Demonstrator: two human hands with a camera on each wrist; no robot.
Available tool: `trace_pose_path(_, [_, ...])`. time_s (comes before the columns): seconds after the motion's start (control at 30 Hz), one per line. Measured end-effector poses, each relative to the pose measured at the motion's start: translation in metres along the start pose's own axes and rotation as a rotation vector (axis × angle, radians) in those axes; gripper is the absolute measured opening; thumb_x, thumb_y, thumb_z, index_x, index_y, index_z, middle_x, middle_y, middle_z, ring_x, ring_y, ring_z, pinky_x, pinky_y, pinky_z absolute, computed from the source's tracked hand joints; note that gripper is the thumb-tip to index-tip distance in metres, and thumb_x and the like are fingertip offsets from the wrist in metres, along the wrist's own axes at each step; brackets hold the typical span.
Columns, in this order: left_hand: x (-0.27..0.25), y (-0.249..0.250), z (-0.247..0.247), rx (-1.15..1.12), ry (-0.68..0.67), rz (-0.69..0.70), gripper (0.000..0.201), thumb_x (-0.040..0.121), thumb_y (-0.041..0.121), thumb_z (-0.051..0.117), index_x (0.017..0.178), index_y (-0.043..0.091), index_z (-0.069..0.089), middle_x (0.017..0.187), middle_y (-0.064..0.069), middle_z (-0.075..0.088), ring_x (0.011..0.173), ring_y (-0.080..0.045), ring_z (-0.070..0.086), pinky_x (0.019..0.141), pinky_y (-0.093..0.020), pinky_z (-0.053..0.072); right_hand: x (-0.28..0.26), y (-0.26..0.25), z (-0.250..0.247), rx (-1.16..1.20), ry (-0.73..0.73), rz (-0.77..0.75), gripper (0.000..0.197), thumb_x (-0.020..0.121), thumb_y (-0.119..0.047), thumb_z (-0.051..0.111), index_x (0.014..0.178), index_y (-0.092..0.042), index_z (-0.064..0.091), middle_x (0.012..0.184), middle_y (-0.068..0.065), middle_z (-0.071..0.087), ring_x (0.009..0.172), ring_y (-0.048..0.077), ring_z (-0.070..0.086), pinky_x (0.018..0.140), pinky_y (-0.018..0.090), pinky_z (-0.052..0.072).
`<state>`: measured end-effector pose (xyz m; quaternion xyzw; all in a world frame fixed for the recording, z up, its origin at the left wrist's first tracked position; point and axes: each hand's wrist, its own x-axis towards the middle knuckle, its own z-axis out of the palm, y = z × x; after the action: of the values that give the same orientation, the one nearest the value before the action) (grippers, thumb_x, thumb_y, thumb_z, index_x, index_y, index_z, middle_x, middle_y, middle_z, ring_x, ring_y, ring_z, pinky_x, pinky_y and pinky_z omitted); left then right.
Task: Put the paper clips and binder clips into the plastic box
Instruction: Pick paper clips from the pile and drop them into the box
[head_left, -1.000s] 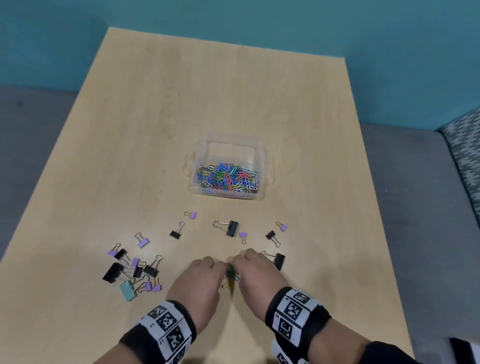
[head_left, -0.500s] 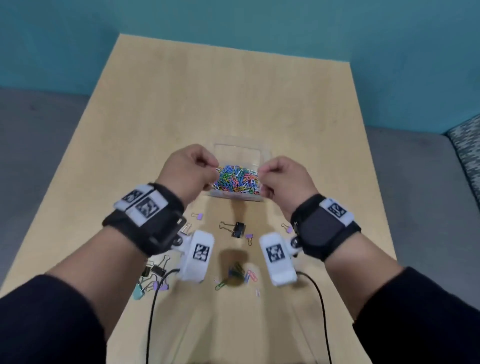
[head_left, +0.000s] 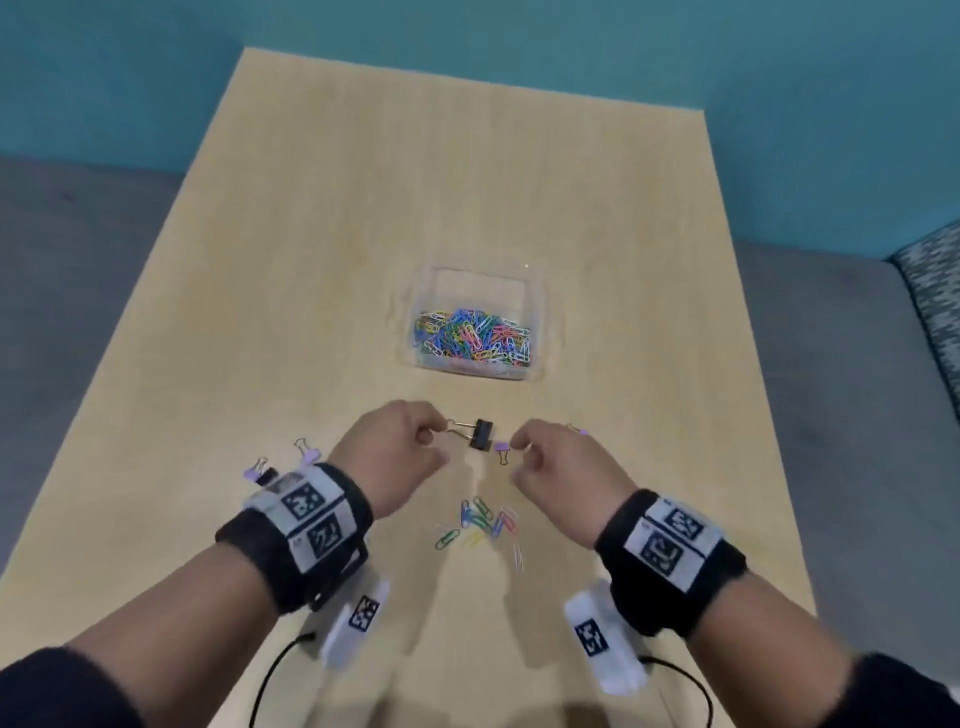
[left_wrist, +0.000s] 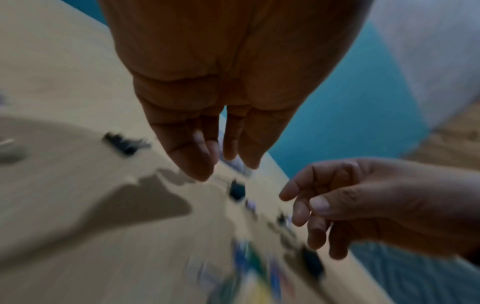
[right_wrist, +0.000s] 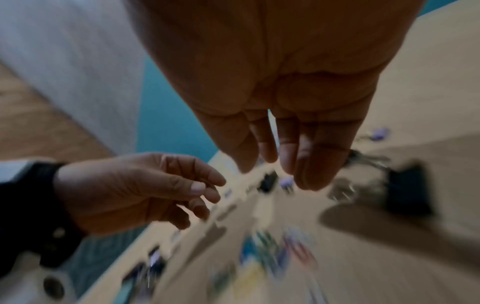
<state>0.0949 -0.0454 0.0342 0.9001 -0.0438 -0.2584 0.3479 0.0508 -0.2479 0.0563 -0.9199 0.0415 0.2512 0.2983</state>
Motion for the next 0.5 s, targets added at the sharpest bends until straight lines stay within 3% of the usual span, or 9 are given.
trace_pose_path(0.1, [-0.043,-0.019,0.038,0.201,-0.121,-0.029,0.044,0.078,0.034,0.068,0.120,0.026,0.055,0.103,0.008,0.050,0.090,-0.011,0.056,0.080,-0.027,0.046,-0.036,0.020,0.039,-0.172,-0.138,0.046,0.043,0.083,-0.031,0.060,0.122,-0.024,0.044,0.108,0.000,0.051,0.091,0.021,0.054,0.073,0.032,0.043])
trace_pose_path(0.27, [-0.059,-0.025,0.071,0.263,-0.045,0.100,0.053,0.086,0.021,0.059,0.135,0.031,0.039,0.113,0.004,0.044,0.094,-0.016,0.053,0.079,-0.028,0.045,-0.042,0.025,0.071,-0.149,0.036,-0.012,0.042,0.087,-0.021,0.057,0.124,-0.026,0.040,0.113,0.002,0.046,0.102,0.022,0.045,0.081,0.030,0.042])
trace_pose_path(0.4, [-0.045,-0.020,0.075,0.359,-0.017,0.185,0.038,0.088,0.017,0.055,0.123,0.031,0.051,0.103,-0.001,0.048,0.087,-0.022,0.054,0.069,-0.033,0.047,-0.029,0.021,0.080,-0.140,0.111,-0.050,0.023,0.090,-0.018,0.053,0.112,-0.022,0.046,0.104,0.002,0.046,0.102,0.021,0.042,0.076,0.035,0.046])
trace_pose_path(0.5, [-0.037,-0.018,0.075,0.424,-0.043,0.215,0.027,0.090,0.017,0.053,0.115,0.028,0.055,0.098,0.000,0.048,0.082,-0.021,0.052,0.067,-0.034,0.047,-0.022,0.016,0.080,-0.148,0.125,-0.057,0.011,0.091,-0.015,0.051,0.102,-0.018,0.048,0.104,0.003,0.047,0.099,0.022,0.042,0.072,0.030,0.038])
